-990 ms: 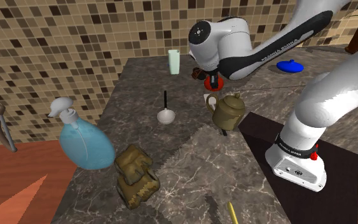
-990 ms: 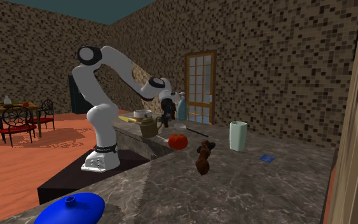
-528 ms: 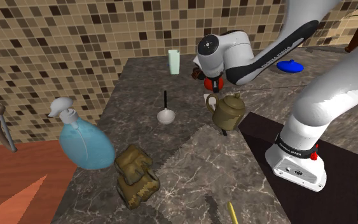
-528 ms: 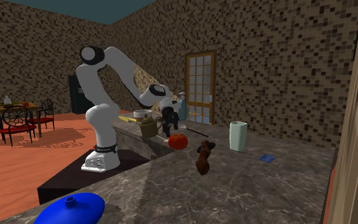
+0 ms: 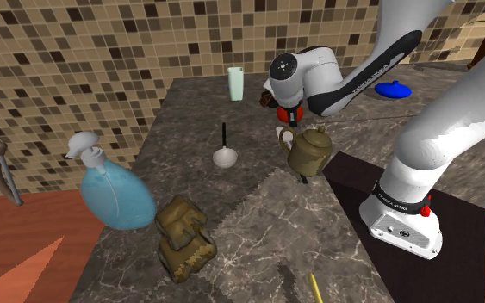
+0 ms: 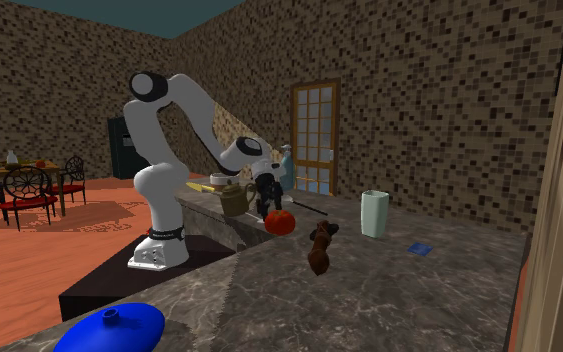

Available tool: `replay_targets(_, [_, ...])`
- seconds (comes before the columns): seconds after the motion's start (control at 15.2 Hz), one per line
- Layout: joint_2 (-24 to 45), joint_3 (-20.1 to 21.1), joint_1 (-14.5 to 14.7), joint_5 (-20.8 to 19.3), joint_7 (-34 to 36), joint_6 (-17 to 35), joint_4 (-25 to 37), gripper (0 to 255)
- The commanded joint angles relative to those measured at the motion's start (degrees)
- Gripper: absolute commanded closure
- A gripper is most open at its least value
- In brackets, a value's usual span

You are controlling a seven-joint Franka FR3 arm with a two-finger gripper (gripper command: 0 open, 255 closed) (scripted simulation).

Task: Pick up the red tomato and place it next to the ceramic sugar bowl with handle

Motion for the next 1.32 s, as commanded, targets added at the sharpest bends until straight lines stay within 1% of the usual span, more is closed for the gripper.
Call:
replay_targets(0.0, [0.04,0.0,-0.02,-0.05,0.02,0.02,0.02,0])
replay_targets(0.13, [0.03,0.0,-0.02,-0.03,0.01,0.02,0.01,0])
replay_targets(0.2, [0.03,0.0,-0.02,-0.03,0.01,0.02,0.01,255])
replay_targets(0.79, [0.04,-0.01,-0.01,-0.05,0.02,0.02,0.02,255])
replay_targets(1.25, [-4.75,-1.17,1.71,4.98,-6.58,-3.16,1.1,255])
